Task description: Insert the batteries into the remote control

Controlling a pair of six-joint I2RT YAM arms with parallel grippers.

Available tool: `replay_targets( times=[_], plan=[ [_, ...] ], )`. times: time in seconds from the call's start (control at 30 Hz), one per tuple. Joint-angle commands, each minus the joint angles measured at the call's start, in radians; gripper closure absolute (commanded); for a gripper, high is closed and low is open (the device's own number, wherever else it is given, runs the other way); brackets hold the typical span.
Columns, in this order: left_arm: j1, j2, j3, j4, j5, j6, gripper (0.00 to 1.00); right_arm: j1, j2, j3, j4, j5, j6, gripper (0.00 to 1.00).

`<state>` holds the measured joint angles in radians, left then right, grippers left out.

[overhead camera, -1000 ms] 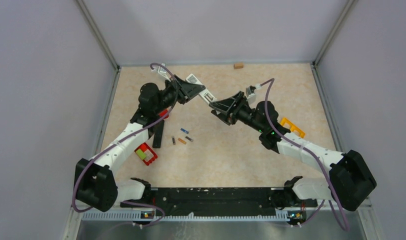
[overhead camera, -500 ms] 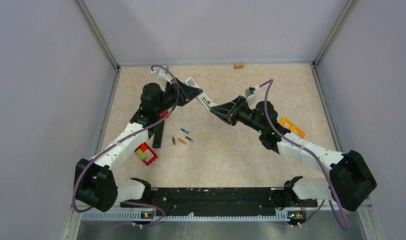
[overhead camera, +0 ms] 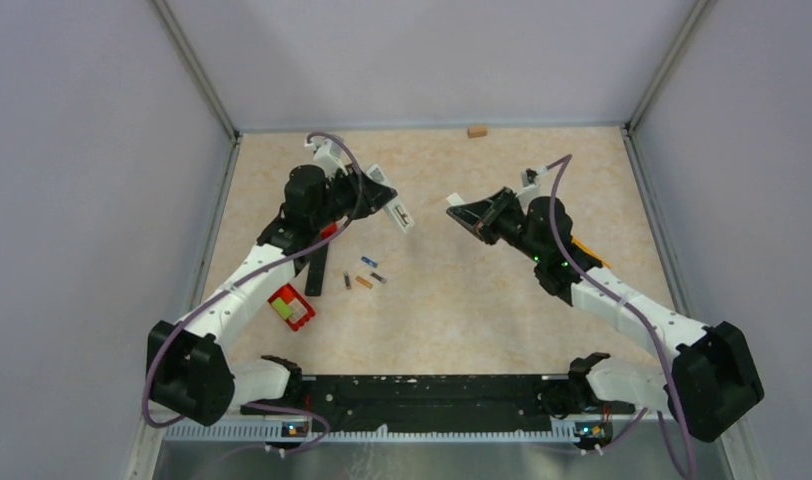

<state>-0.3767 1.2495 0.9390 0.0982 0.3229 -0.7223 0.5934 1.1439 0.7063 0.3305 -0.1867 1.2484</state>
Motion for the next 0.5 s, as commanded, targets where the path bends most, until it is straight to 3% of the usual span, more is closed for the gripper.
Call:
replay_targets(
  times=[0.0,0.2,0.47],
  plan=[
    [0.012,-0.049,0.027,-0.083,-0.056,0.101,1.00,-0.090,0.016,-0.020,-0.115,0.067,-0.122,1.00],
    [0.016,-0.081,-0.030,-0.094,-0.071,0.143,1.00,-0.170,0.131,-0.027,-0.139,0.020,-0.214,1.00],
    [0.021,-0.066,0.003,-0.201,-0.045,0.203,1.00,-0.247,0.356,-0.014,-0.076,-0.110,-0.244,1.00]
  ],
)
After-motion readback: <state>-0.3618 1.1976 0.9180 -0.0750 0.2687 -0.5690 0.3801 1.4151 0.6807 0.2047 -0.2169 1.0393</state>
